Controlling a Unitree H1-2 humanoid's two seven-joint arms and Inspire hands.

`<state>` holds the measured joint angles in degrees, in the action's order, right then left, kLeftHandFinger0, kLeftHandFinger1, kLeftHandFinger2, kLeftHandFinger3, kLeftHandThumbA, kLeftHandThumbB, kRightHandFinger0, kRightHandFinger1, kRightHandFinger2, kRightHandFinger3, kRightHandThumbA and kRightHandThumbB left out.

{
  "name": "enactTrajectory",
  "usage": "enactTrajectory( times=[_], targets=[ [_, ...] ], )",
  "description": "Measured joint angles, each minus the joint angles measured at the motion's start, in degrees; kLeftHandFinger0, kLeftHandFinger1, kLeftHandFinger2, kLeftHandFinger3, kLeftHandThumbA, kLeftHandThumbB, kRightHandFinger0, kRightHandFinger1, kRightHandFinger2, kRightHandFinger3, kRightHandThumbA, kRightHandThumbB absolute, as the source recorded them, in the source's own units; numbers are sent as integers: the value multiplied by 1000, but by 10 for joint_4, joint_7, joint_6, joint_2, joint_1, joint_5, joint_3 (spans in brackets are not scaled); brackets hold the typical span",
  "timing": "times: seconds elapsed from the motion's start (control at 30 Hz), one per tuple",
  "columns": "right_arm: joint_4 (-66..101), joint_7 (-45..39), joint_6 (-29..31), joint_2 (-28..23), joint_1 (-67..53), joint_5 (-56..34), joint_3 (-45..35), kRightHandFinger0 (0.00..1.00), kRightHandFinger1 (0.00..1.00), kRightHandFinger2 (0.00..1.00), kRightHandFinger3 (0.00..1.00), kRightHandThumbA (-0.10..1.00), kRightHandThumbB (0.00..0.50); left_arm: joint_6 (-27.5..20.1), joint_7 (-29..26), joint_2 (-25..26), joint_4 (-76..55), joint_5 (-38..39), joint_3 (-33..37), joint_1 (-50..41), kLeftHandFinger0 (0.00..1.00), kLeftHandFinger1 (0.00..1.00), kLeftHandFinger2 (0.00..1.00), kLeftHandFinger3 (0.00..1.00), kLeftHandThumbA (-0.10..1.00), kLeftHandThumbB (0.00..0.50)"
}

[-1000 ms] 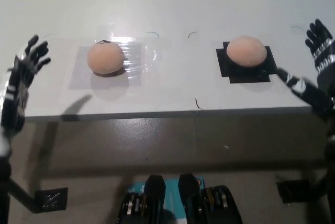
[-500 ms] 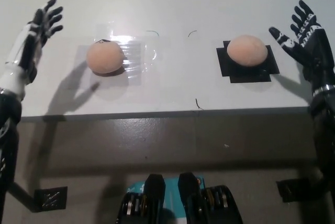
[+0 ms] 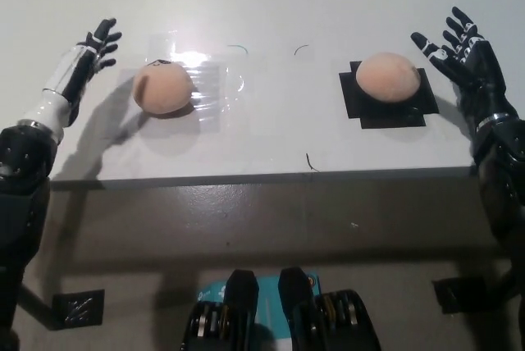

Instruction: Use both hands to push two dumpling toys together to the middle

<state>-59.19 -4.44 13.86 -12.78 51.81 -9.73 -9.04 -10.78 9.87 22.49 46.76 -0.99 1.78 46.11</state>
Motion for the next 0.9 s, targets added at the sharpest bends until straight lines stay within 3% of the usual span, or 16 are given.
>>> enactTrajectory(
  times=[0.03, 0.23, 0.3, 0.37, 0.5, 0.8, 0.83, 0.9],
  targets=[
    [0, 0, 2, 0, 0, 0, 0, 1000, 1000, 1000, 1000, 1000, 325, -5, 0, -1, 9, -2, 3, 2, 1000, 1000, 1000, 1000, 1000, 343],
    [-3, 0, 15, 2, -1, 1, 0, 1000, 1000, 1000, 1000, 1000, 327, -39, -1, -15, 71, -24, 30, 15, 1000, 1000, 1000, 1000, 1000, 429],
    [-4, 0, 16, 2, -3, 1, 0, 1000, 1000, 1000, 1000, 1000, 318, -46, -2, -23, 84, -27, 33, 15, 1000, 1000, 1000, 1000, 1000, 430],
    [-3, 0, 16, 4, -5, 0, 0, 1000, 1000, 1000, 1000, 1000, 314, -54, -3, -30, 96, -30, 36, 16, 1000, 1000, 1000, 1000, 1000, 375],
    [-4, 0, 16, 10, -8, 0, 0, 1000, 1000, 1000, 1000, 1000, 320, -75, -6, -40, 105, -36, 43, 17, 1000, 1000, 1000, 1000, 1000, 324],
    [-35, -3, 26, 35, -8, -1, 0, 1000, 1000, 1000, 1000, 1000, 296, -88, -8, -63, 87, -45, 52, 9, 1000, 1000, 1000, 1000, 1000, 284],
    [-38, -3, 27, 37, -8, -1, 0, 1000, 1000, 1000, 1000, 1000, 287, -88, -8, -65, 84, -46, 52, 7, 1000, 1000, 1000, 1000, 1000, 255],
    [-49, -4, 31, 48, -9, -1, 1, 1000, 1000, 1000, 1000, 1000, 284, -88, -9, -74, 72, -48, 51, 0, 1000, 1000, 1000, 1000, 1000, 278]
  ],
)
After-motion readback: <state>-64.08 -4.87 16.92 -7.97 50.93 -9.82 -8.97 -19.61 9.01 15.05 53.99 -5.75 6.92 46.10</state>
